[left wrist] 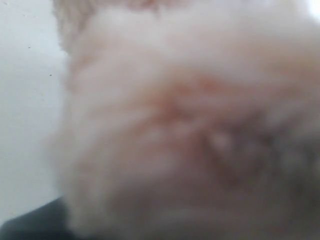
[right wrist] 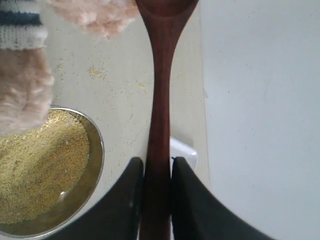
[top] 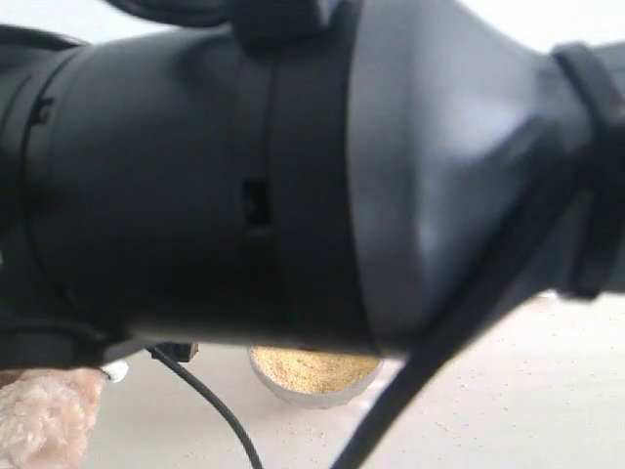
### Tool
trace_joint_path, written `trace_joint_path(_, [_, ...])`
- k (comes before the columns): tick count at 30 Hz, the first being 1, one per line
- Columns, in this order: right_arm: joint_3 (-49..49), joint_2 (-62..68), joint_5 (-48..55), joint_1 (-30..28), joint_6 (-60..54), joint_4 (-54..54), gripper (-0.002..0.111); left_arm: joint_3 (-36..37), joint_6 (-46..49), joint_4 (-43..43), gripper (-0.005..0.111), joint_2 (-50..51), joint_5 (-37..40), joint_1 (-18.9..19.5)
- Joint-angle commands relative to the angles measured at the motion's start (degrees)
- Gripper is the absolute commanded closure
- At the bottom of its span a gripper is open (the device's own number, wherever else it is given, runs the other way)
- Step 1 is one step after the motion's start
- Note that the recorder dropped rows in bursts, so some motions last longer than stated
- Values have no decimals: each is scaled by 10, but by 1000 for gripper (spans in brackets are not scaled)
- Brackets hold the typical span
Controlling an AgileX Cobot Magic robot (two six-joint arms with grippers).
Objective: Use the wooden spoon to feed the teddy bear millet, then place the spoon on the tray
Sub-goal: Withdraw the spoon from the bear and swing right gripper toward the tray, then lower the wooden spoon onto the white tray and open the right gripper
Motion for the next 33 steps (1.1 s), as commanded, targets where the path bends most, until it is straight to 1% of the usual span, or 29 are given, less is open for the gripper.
trace_joint_path(1, [2,-17,2,-5,42,13,99,3,4,-11,102,-6,11,1])
trace_joint_path(5, [2,-53,2,-30,134,57,99,3,4,-11,102,-6,11,1])
trace_joint_path(11, [13,-120,2,-77,180,108,99,3,4,-11,102,-6,11,1])
trace_joint_path(16, [92,-188,2,-128,221,116,99,3,4,-11,102,-6,11,1])
trace_joint_path(20, [173,-235,2,-185,229,141,99,3,4,-11,102,-6,11,1])
trace_joint_path(27, [284,-261,-105,-308,239,223,99,3,4,-11,102,-6,11,1])
trace_joint_path(33, [403,-261,-217,-379,257,269,99,3,4,-11,102,-6,11,1])
